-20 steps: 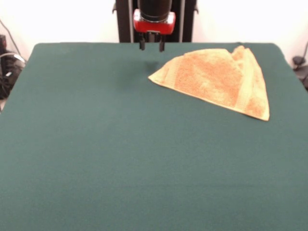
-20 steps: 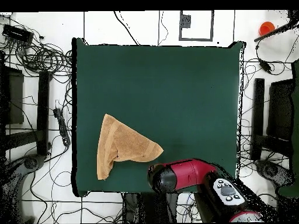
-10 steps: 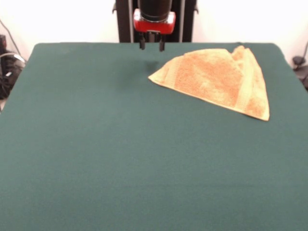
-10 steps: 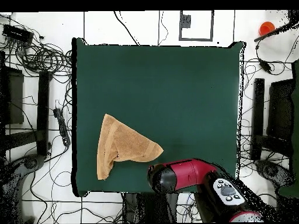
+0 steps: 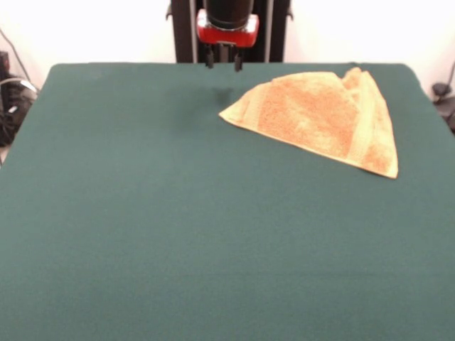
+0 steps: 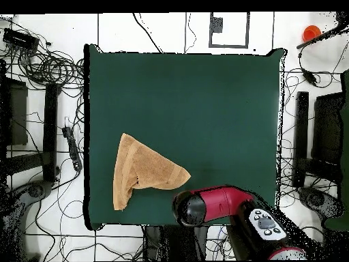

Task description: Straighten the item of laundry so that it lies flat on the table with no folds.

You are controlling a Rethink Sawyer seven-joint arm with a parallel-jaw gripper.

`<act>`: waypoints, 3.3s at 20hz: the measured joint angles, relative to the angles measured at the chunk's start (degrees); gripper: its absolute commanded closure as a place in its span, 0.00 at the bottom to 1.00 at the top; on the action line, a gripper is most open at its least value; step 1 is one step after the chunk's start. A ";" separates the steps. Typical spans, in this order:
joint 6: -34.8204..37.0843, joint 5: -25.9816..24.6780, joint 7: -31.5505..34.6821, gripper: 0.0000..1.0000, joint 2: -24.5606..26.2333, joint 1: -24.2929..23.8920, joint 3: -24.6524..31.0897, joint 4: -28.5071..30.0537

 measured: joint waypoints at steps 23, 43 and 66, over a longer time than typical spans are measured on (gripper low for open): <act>8.90 0.83 0.00 0.00 -0.01 -0.27 3.58 -2.87; 14.76 1.78 0.00 0.00 -0.04 -1.66 8.16 -7.76; -0.74 -0.24 0.00 0.00 -2.04 -0.93 8.39 -5.88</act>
